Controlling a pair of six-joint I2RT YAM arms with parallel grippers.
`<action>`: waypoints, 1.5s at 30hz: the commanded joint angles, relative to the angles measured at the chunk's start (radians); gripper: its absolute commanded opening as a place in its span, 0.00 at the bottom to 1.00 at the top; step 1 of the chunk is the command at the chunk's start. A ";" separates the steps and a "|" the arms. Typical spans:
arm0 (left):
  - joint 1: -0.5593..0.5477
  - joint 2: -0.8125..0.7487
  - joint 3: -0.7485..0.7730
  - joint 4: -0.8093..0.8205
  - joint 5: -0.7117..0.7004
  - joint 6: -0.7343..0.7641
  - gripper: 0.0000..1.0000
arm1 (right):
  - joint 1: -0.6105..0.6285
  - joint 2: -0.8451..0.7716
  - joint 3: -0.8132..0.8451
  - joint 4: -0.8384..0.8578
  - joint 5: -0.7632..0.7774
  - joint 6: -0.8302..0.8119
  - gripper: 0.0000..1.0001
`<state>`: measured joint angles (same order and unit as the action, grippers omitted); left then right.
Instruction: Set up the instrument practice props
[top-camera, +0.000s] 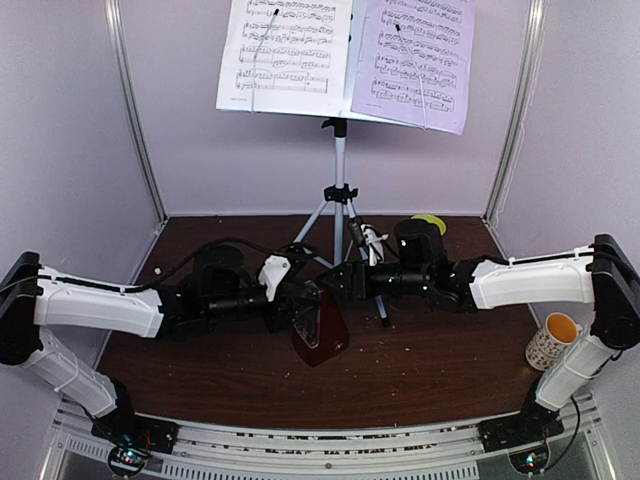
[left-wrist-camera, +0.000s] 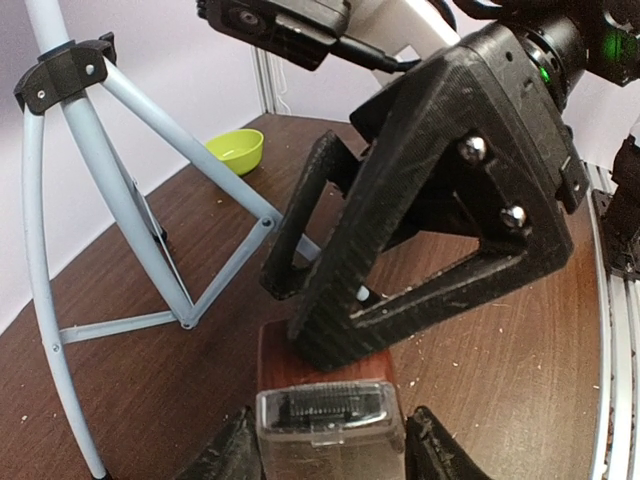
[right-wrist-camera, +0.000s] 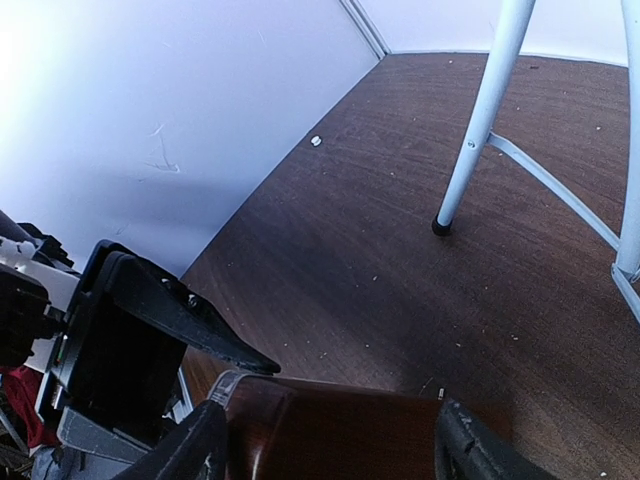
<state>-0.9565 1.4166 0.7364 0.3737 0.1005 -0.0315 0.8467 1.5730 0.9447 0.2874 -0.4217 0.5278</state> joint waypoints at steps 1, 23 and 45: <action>0.004 -0.046 -0.024 0.066 -0.021 0.014 0.46 | 0.005 0.015 -0.044 -0.067 0.034 -0.038 0.70; 0.004 -0.095 -0.138 0.228 0.019 0.045 0.29 | 0.003 0.060 -0.095 -0.103 0.095 -0.107 0.68; 0.303 -0.209 0.066 -0.474 -0.145 -0.264 0.18 | 0.010 -0.017 0.002 -0.099 0.061 -0.090 0.79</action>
<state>-0.7006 1.1812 0.6865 0.1478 0.0322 -0.2062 0.8551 1.5642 0.9295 0.3065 -0.3771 0.4507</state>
